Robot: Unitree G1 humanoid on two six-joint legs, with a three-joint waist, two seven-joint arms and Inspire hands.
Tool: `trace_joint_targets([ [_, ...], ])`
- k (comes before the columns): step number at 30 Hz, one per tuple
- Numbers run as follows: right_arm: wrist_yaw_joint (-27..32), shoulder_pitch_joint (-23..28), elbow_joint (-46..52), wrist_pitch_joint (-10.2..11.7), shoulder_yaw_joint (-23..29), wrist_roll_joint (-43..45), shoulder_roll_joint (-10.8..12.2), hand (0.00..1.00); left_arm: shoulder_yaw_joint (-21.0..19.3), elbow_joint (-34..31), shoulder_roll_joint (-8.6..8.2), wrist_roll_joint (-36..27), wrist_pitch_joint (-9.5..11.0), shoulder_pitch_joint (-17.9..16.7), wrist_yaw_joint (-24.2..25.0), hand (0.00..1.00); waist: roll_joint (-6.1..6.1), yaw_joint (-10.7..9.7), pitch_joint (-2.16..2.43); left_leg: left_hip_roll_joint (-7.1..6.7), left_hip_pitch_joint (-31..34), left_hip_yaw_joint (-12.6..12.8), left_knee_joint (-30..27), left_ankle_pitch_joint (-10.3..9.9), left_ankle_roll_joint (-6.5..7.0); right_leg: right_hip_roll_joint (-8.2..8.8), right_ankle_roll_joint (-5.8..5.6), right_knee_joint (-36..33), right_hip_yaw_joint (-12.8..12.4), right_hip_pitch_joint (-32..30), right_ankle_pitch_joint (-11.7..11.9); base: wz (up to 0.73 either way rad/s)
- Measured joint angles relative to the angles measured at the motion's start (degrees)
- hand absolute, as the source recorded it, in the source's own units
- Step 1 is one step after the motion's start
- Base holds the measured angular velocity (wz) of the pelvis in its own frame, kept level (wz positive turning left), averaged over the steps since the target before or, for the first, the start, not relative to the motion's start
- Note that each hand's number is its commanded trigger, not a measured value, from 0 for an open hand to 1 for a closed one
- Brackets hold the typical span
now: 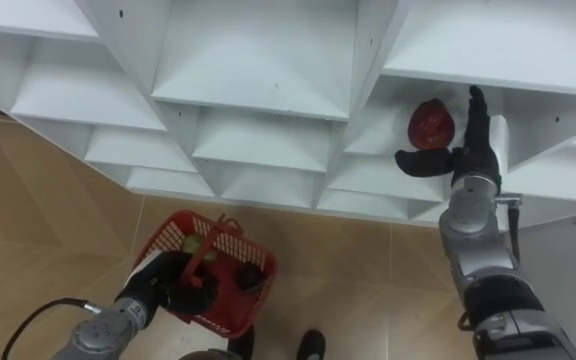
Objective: Collect fruits from the closet
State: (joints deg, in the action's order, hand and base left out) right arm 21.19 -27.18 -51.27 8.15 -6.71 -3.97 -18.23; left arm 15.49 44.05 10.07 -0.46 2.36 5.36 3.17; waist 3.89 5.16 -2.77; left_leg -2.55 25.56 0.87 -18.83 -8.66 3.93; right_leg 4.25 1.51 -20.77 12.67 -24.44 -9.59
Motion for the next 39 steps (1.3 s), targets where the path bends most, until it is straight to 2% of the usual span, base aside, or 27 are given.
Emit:
trace_joint_targets([
  [6,-0.17,-1.02,0.01,-0.13,-0.02,0.04,0.00,0.00,0.43,-0.05,-0.48,0.00,0.00,0.40,-0.09,1.00,-0.10,0.01,0.05,0.05,0.80,0.05,-0.55,0.00,0.00,0.03,0.03,-0.66,-0.11,-0.92,0.01,0.00],
  [29,-1.36,-1.02,0.17,-0.13,-1.08,0.02,0.00,0.00,0.48,0.01,-0.34,0.00,0.01,1.54,-0.42,1.00,-0.63,0.18,-0.01,0.07,0.91,0.27,-0.74,0.03,0.06,0.12,0.08,-1.02,-0.11,-1.11,0.05,0.00],
  [30,-1.36,-1.02,0.17,-0.13,-1.08,0.02,0.00,0.50,0.48,0.01,-0.34,0.00,0.01,1.54,-0.43,1.00,-0.64,0.17,-0.01,0.07,0.91,0.26,-0.72,0.03,0.06,0.12,0.08,-1.01,-0.11,-1.11,0.05,0.00],
  [31,-1.36,-1.02,0.17,-0.13,-1.08,0.02,0.00,0.67,0.48,0.01,-0.34,0.00,0.01,1.54,-0.42,1.00,-0.64,0.17,-0.01,0.07,0.91,0.26,-0.71,0.03,0.06,0.12,0.08,-1.00,-0.10,-1.12,0.05,0.00],
  [32,-1.36,-1.02,0.17,-0.13,-1.08,0.02,0.00,0.94,0.48,0.01,-0.35,0.00,0.01,1.54,-0.43,1.00,-0.65,0.17,-0.02,0.07,0.92,0.26,-0.69,0.03,0.06,0.12,0.08,-0.99,-0.10,-1.12,0.05,0.00],
  [33,-1.36,-1.02,0.17,-0.13,-1.08,0.02,0.00,1.00,0.49,0.01,-0.35,0.00,0.01,1.54,-0.43,1.00,-0.65,0.15,-0.02,0.07,0.92,0.26,-0.66,0.03,0.06,0.12,0.08,-0.98,-0.10,-1.13,0.05,0.00],
  [39,-0.64,-1.10,0.18,0.03,-1.03,0.02,-0.11,1.00,0.49,0.02,-0.34,0.02,0.01,1.55,-0.44,1.00,-0.65,0.07,-0.02,0.07,0.91,0.26,-0.57,0.03,0.06,0.11,0.08,-0.92,-0.09,-1.14,0.05,0.00],
])
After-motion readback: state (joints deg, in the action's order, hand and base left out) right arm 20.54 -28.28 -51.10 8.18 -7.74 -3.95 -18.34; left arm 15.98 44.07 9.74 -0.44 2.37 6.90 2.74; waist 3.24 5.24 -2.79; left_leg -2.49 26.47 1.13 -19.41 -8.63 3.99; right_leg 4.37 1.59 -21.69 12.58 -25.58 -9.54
